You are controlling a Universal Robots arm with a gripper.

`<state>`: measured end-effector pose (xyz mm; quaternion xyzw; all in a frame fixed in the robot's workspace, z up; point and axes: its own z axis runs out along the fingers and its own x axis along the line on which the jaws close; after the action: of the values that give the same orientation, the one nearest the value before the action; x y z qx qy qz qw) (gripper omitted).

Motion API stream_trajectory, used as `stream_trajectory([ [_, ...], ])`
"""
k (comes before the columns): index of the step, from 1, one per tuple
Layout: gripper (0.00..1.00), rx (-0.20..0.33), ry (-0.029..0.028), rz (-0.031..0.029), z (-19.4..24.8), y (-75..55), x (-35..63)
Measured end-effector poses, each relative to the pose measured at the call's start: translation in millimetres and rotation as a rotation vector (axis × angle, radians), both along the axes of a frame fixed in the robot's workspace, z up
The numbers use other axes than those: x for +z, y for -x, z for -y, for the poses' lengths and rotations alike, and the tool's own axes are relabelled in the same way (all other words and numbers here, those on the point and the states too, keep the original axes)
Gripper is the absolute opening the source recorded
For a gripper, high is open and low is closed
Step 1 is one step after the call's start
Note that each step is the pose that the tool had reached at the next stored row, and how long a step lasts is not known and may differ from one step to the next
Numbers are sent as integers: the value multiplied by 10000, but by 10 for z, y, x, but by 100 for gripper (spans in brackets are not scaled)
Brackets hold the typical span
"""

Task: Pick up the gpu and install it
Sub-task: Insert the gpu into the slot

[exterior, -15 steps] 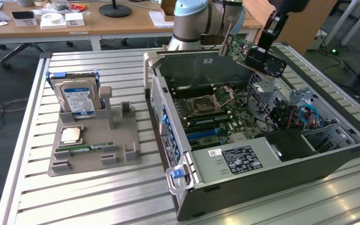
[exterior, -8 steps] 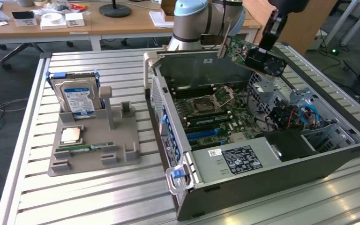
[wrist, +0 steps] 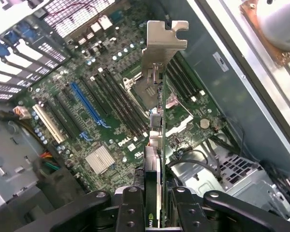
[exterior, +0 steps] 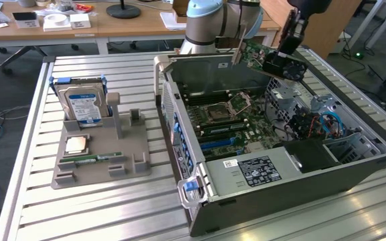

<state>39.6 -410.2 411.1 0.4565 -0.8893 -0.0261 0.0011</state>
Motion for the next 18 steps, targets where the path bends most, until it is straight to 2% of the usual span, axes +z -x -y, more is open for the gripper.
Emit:
stream_trajectory([
  [18,26,2371,-1,0,0,3,-6],
])
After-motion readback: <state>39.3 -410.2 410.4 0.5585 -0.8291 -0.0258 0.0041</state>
